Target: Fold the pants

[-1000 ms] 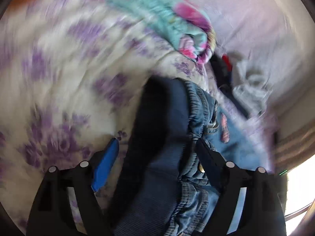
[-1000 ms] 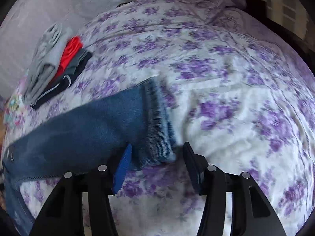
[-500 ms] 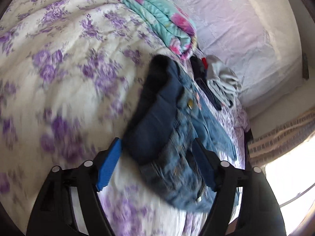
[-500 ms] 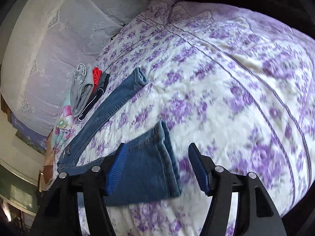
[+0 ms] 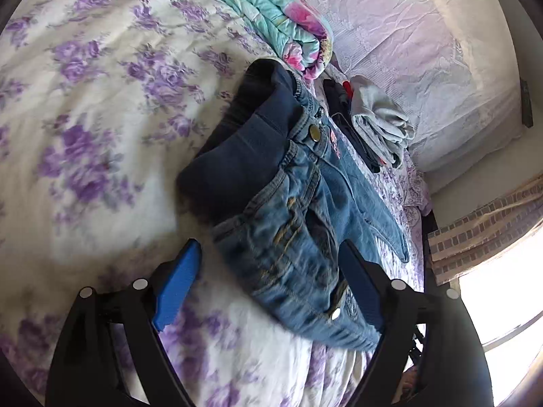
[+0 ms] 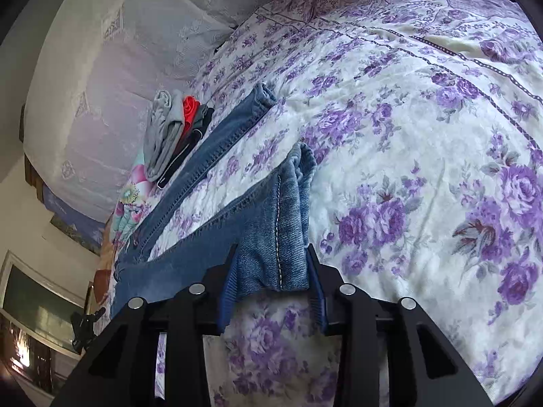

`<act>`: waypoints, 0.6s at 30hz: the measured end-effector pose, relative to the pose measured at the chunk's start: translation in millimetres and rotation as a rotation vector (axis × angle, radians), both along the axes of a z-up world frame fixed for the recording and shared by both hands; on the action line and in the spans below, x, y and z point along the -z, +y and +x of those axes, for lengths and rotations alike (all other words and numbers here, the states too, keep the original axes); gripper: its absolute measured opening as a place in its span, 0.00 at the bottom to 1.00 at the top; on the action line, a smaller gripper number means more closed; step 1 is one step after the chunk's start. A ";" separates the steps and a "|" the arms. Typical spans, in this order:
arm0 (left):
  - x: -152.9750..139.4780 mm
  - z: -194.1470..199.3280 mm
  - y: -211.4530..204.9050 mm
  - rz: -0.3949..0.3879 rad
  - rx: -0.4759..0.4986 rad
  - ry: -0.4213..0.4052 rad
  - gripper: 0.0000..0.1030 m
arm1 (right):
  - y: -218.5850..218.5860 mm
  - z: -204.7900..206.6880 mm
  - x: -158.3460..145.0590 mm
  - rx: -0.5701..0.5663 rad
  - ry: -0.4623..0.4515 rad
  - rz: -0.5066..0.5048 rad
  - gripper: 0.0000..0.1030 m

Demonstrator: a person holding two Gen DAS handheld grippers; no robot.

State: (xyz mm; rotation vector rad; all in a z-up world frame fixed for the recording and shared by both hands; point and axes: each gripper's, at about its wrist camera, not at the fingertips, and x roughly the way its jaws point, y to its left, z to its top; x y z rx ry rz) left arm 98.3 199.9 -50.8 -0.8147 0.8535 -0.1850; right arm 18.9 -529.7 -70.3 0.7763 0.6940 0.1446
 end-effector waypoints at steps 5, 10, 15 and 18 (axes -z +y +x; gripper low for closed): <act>0.7 3.3 2.3 -0.053 -0.028 0.016 0.30 | -5.1 19.5 -31.7 -0.020 -0.064 -0.028 0.29; -5.9 -22.4 -8.1 -0.012 -0.052 -0.022 0.17 | -28.4 37.3 -61.4 0.009 -0.105 -0.025 0.13; 2.9 -33.3 -5.8 -0.034 -0.070 -0.005 0.18 | -33.0 28.7 -25.4 -0.009 0.019 -0.011 0.42; 12.7 -28.5 3.2 -0.121 -0.064 0.006 0.18 | -36.4 3.1 -5.9 0.031 0.030 0.029 0.58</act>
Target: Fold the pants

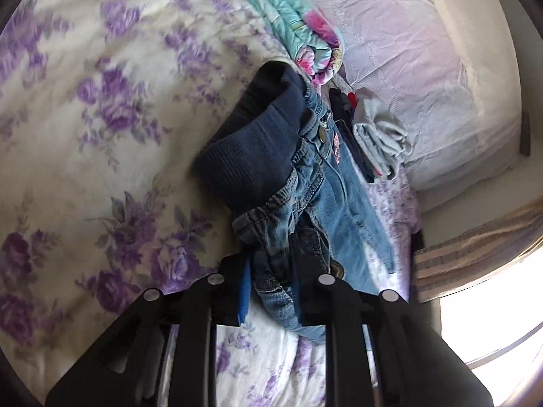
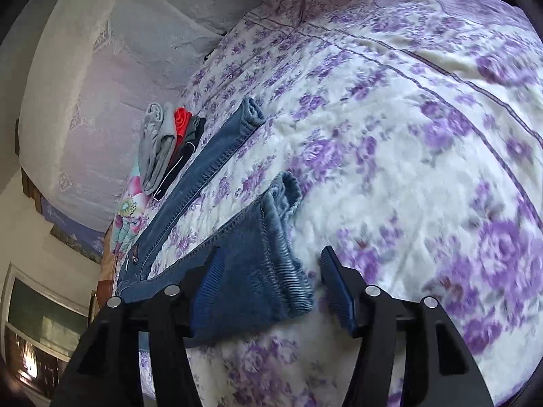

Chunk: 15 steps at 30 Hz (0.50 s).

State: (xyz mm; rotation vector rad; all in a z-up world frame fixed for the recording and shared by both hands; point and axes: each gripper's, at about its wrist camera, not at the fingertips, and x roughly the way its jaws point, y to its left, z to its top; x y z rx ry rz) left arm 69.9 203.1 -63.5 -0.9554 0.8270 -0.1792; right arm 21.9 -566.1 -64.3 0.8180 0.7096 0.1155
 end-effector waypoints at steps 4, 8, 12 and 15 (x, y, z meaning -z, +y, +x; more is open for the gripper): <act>-1.1 -1.2 -4.0 0.035 0.011 -0.011 0.18 | -2.2 -21.4 2.8 -0.007 -0.013 0.084 0.61; 4.2 -2.3 -1.6 -0.003 0.000 -0.015 0.19 | 10.4 -6.8 12.4 -0.016 0.008 0.061 0.49; -3.1 -5.2 -5.0 0.023 -0.008 -0.016 0.18 | 13.7 3.9 9.3 0.008 -0.030 0.072 0.21; -18.7 -17.0 -11.0 0.040 -0.005 -0.052 0.18 | 9.7 0.6 -17.9 0.009 -0.102 0.020 0.15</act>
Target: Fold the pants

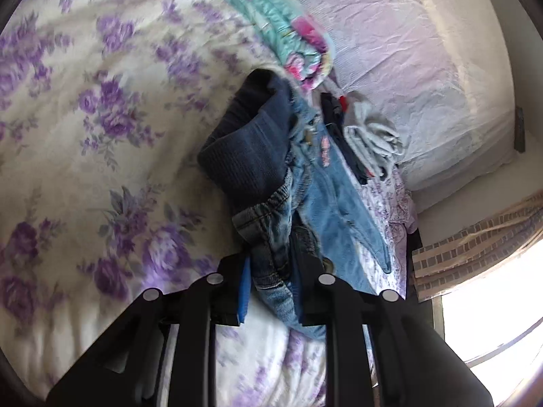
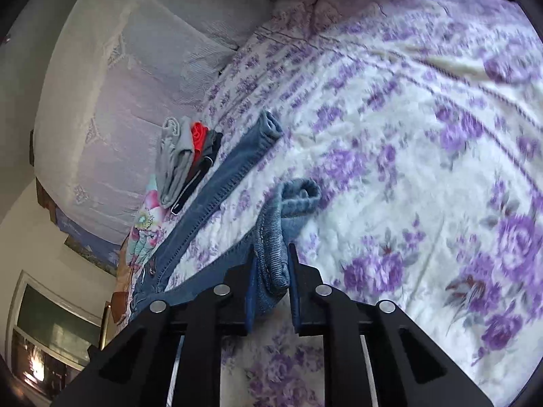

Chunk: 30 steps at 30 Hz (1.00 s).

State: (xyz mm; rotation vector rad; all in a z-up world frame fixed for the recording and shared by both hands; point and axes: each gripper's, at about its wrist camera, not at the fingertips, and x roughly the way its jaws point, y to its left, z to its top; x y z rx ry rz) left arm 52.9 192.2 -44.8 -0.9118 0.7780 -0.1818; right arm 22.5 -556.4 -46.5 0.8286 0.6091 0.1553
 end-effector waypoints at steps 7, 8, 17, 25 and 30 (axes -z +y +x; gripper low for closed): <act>24.5 -9.2 -0.5 -0.042 0.023 0.034 0.23 | -18.1 3.2 31.7 -0.013 0.126 -0.036 0.20; 23.5 -11.7 4.6 -0.069 0.026 0.038 0.25 | -19.9 -1.9 27.3 0.011 0.121 -0.036 0.24; -61.2 10.2 46.6 0.278 -0.122 -0.049 0.70 | 46.2 34.9 -61.8 -0.012 -0.028 -0.305 0.60; -39.4 176.4 14.8 0.382 0.053 0.090 0.72 | 243.9 172.3 -86.5 -0.355 -0.100 -0.477 0.71; 6.4 205.3 28.9 0.275 0.097 0.155 0.74 | 300.7 250.4 -47.0 -0.437 0.026 -0.474 0.77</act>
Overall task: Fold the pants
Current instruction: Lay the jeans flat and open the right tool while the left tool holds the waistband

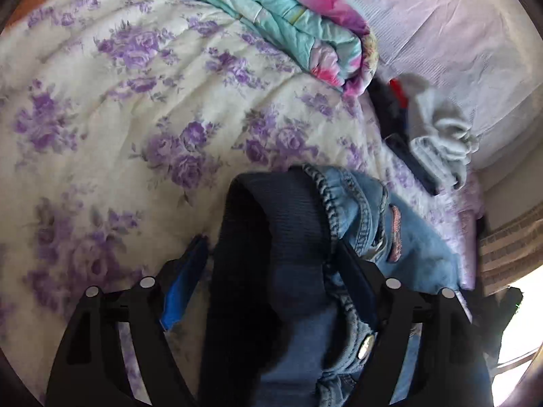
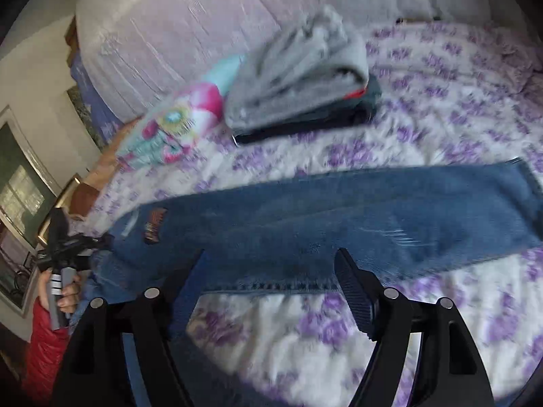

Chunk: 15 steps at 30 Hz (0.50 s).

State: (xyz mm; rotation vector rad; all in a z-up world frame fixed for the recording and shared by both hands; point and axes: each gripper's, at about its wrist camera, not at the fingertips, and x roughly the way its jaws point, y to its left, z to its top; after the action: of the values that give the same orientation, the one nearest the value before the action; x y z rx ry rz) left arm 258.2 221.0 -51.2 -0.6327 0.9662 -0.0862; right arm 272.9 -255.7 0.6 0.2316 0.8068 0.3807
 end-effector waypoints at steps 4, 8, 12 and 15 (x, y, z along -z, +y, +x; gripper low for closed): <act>-0.5 -2.5 4.1 -0.011 0.033 0.002 0.74 | -0.3 8.0 32.9 -0.037 0.030 0.024 0.91; -12.3 10.7 5.8 -0.057 0.020 -0.035 0.77 | -0.1 7.5 35.0 -0.089 0.023 0.057 0.97; 3.4 28.2 -1.8 -0.068 0.087 -0.055 0.84 | -8.3 5.4 37.6 -0.089 0.017 0.123 0.97; 1.7 21.8 2.8 -0.082 0.117 -0.097 0.83 | -20.6 3.9 38.9 -0.091 0.019 0.192 0.97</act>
State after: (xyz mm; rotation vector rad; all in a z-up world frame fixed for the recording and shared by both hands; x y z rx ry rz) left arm 280.0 223.8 -52.9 -0.6409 0.9088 -0.2595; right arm 276.8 -276.3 -38.3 0.3789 0.8017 0.5430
